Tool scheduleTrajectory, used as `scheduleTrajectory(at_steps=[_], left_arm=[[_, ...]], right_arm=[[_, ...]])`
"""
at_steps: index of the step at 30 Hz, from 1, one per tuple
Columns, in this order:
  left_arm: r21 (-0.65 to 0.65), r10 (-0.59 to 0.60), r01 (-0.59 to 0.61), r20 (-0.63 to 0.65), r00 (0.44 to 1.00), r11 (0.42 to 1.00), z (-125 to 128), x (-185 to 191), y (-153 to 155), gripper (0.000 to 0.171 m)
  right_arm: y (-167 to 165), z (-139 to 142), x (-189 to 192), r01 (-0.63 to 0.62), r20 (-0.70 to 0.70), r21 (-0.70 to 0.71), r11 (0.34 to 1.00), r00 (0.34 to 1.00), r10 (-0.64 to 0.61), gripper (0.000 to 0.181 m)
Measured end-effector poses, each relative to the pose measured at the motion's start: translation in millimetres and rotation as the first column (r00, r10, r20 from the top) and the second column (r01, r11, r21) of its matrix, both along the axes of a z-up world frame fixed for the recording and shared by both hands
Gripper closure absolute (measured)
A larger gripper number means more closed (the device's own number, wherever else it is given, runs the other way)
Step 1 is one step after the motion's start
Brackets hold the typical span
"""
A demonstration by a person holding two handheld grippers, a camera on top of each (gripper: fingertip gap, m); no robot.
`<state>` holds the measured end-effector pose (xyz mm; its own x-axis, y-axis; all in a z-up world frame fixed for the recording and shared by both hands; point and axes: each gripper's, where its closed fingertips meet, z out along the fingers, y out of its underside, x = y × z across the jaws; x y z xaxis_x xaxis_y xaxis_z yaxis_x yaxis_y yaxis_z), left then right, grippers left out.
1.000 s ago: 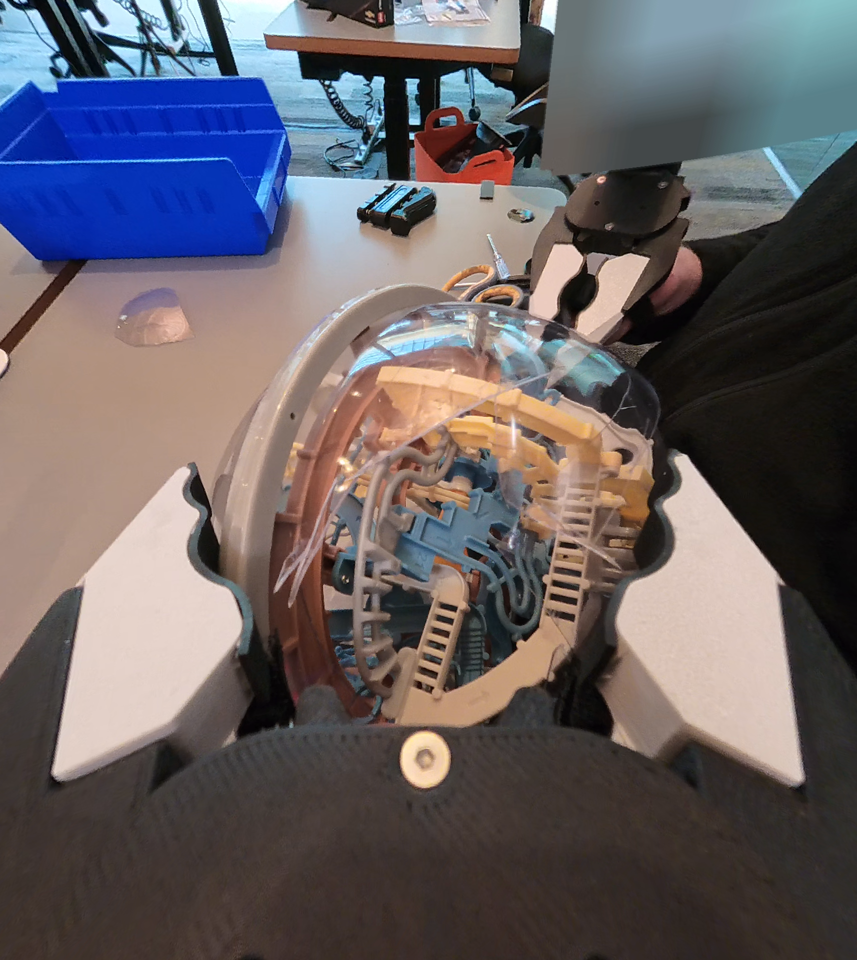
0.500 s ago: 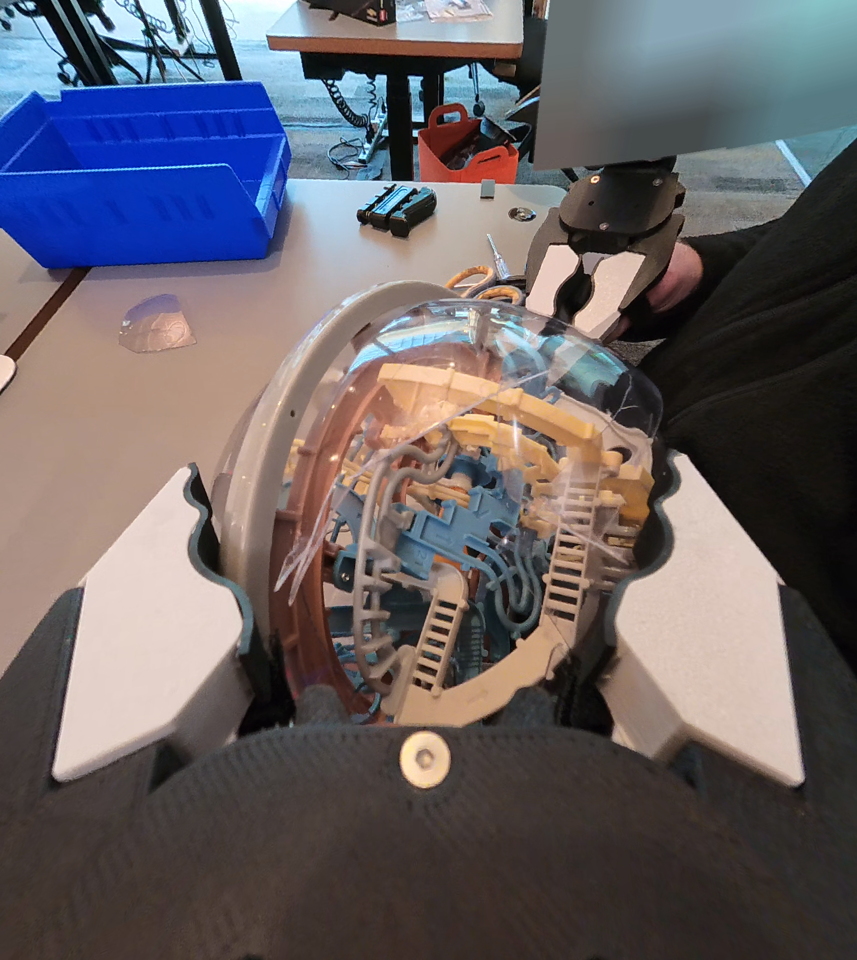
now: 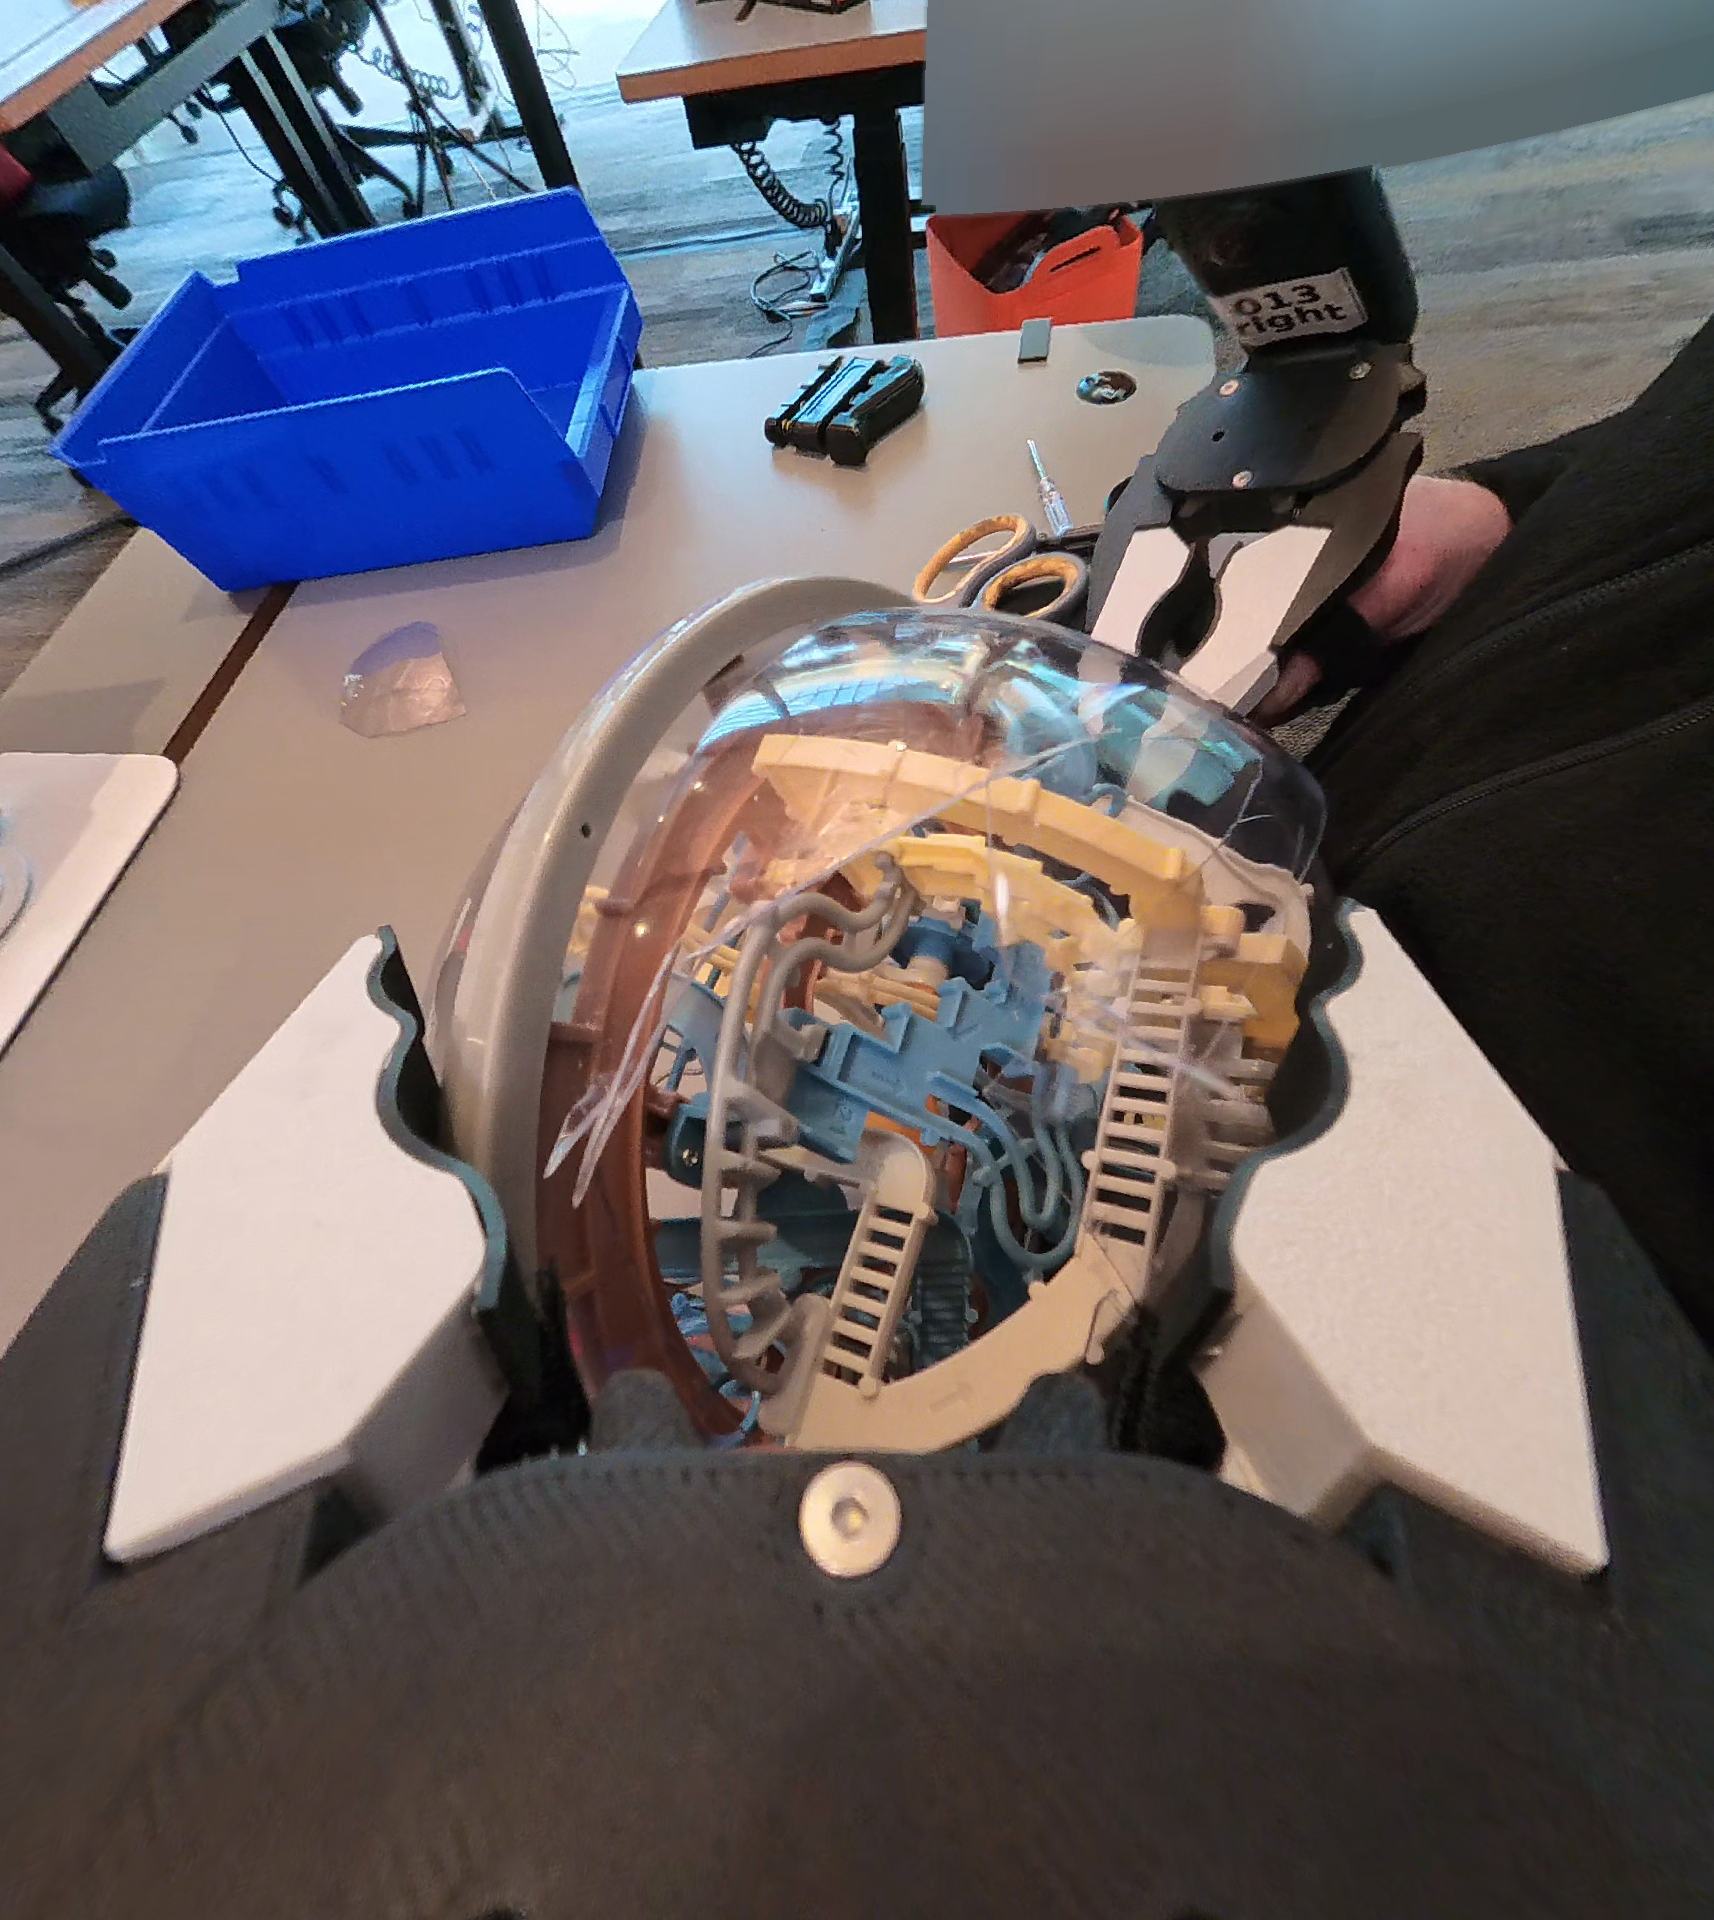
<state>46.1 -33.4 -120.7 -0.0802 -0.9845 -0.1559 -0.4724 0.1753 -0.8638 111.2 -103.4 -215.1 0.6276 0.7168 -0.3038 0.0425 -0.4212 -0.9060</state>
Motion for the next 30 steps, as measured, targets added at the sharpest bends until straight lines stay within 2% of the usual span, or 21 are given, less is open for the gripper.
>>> scheduleTrajectory(at_steps=[1,12,16,19,22,23,25,27,30], left_arm=[[0.007,0.004,-0.004,0.005,1.000,1.000,0.8,1.0,-0.2,0.014],[-0.001,0.016,-0.016,0.035,0.999,1.000,2.8,-0.5,-1.2,0.015],[-0.010,0.028,-0.027,0.037,0.999,1.000,3.5,-4.9,-0.4,0.014],[-0.064,0.027,-0.022,0.080,0.996,0.998,4.7,-9.5,1.8,0.014],[-0.071,0.023,-0.015,0.124,0.992,0.997,8.5,-11.2,6.5,0.014],[-0.062,0.027,-0.018,0.152,0.988,0.998,12.9,-11.8,10.3,0.018],[-0.042,0.047,-0.039,0.209,0.977,0.998,23.3,-14.3,22.0,0.041],[-0.026,0.036,-0.032,0.185,0.982,0.999,17.0,-11.4,26.5,0.050],[-0.039,0.018,-0.013,0.141,0.990,0.999,11.8,-5.8,28.7,0.039]], right_arm=[[1.1,-1.5,0.8,0.009,0.011,0.001,1.000,1.000,-0.009,0.179],[4.4,-3.0,-4.8,-0.016,-0.001,-0.017,1.000,1.000,0.016,0.179],[11.8,2.1,4.0,-0.004,0.029,0.022,1.000,1.000,0.004,0.177],[11.5,13.4,7.8,-0.025,0.050,0.067,0.997,0.999,0.021,0.176],[13.6,20.7,9.5,-0.062,0.133,0.099,0.993,0.990,0.048,0.177],[15.6,25.6,12.0,-0.069,0.150,0.107,0.992,0.987,0.052,0.177],[20.7,40.9,20.0,-0.084,0.188,0.129,0.988,0.980,0.059,0.177],[28.2,52.6,27.5,-0.120,0.268,0.132,0.984,0.960,0.081,0.177],[40.9,54.2,32.6,-0.158,0.354,0.090,0.983,0.928,0.116,0.176]])
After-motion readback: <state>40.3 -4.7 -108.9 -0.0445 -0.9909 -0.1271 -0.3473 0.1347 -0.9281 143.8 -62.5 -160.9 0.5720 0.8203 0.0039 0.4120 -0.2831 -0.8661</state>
